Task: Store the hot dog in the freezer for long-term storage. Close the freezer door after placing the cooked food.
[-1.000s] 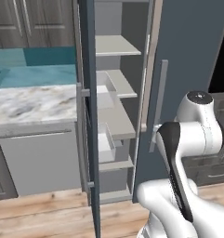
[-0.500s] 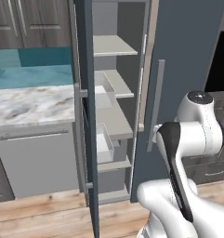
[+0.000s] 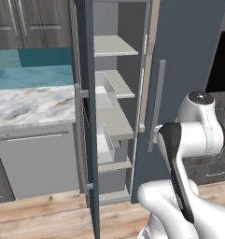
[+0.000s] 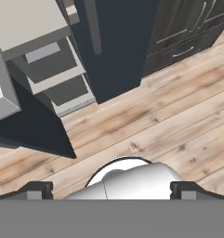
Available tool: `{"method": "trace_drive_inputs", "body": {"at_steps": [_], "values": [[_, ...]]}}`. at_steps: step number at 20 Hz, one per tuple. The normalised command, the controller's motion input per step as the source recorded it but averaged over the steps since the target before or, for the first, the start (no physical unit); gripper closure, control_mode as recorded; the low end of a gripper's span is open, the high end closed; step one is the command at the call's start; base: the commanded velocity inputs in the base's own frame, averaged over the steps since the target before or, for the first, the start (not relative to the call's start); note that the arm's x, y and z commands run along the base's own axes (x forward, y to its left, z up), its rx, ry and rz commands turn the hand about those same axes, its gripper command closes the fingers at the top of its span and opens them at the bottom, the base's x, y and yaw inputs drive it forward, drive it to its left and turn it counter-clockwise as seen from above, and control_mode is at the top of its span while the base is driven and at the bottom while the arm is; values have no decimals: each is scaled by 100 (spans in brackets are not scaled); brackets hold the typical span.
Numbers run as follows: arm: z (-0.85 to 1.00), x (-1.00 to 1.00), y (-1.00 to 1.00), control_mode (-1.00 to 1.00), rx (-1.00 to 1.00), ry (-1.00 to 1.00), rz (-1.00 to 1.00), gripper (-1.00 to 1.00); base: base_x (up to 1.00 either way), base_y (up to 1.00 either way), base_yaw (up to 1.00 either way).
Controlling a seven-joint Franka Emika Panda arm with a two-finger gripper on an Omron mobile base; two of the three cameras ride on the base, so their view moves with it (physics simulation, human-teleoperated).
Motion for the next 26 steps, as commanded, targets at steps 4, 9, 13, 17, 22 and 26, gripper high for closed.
{"method": "trace_drive_inputs", "body": {"at_steps": [4, 9, 13, 17, 22, 26], "values": [[0, 0, 6, -100, 0, -4, -2, -100, 0, 0, 0], [0, 0, 73, -100, -6, -16, -14, -100, 0, 0, 0], [0, 1, 100, -100, -25, -31, -19, -100, 0, 0, 0], [0, 22, 100, -100, -39, -42, -24, -100, 0, 0, 0], [0, 54, 98, -100, -40, -32, -25, -100, 0, 0, 0], [0, 74, 85, -100, -34, -13, -18, -100, 0, 0, 0]]}}
